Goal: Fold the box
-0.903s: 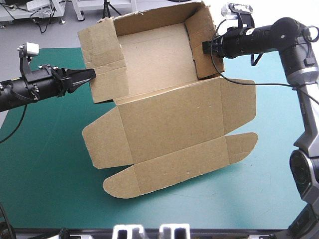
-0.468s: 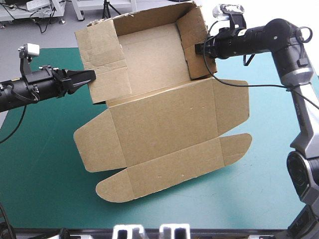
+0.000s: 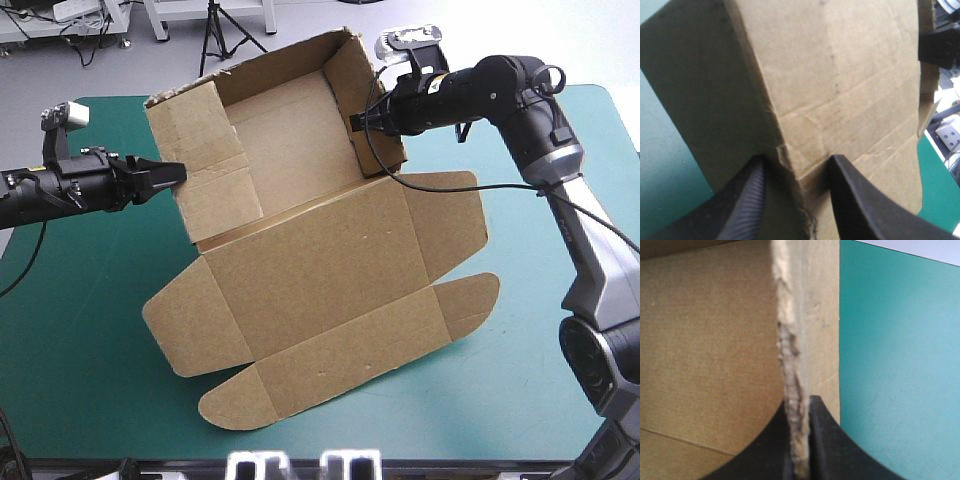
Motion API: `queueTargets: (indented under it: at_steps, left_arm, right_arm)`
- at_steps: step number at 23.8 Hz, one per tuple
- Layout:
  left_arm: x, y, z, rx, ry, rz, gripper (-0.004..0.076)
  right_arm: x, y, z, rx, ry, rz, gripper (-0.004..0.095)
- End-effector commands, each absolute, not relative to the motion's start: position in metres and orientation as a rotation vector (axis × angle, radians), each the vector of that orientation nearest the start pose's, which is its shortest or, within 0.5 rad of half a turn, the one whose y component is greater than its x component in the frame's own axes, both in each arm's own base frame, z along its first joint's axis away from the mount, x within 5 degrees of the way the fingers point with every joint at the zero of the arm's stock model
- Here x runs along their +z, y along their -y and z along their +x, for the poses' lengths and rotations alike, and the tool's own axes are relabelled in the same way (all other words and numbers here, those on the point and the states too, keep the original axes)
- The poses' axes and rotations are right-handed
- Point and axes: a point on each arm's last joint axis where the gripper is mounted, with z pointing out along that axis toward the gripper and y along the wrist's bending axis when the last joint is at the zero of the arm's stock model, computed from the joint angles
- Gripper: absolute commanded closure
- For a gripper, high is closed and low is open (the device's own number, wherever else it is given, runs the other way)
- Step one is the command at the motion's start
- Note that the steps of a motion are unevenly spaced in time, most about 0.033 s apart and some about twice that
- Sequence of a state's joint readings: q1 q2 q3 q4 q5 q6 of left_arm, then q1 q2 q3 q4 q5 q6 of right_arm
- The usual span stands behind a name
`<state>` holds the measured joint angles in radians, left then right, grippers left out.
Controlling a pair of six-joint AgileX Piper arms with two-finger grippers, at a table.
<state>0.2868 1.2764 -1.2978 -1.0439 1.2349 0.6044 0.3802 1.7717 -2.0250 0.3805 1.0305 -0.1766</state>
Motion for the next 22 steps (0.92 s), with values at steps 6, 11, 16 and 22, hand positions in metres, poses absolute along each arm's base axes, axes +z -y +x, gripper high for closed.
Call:
queueTargets:
  at_steps: [6, 11, 16, 22]
  left_arm:
    - [0.427, 0.009, 0.238, -0.964, -2.155, 0.142, 0.0417]
    - [0.423, 0.002, 0.242, -0.926, -2.191, -0.03, 0.0417]
    - [0.419, -0.005, 0.245, -0.852, -2.223, -0.168, 0.0431]
    - [0.409, -0.005, 0.255, -0.828, -2.272, -0.191, 0.0653]
  right_arm:
    - [0.479, -0.182, 0.331, 0.669, -2.028, -0.503, 0.092]
    - [0.478, -0.196, 0.325, 0.645, -2.039, -0.501, 0.092]
    - [0.479, -0.21, 0.316, 0.689, -2.042, -0.485, 0.092]
    - [0.484, -0.22, 0.304, 0.725, -2.036, -0.491, 0.092]
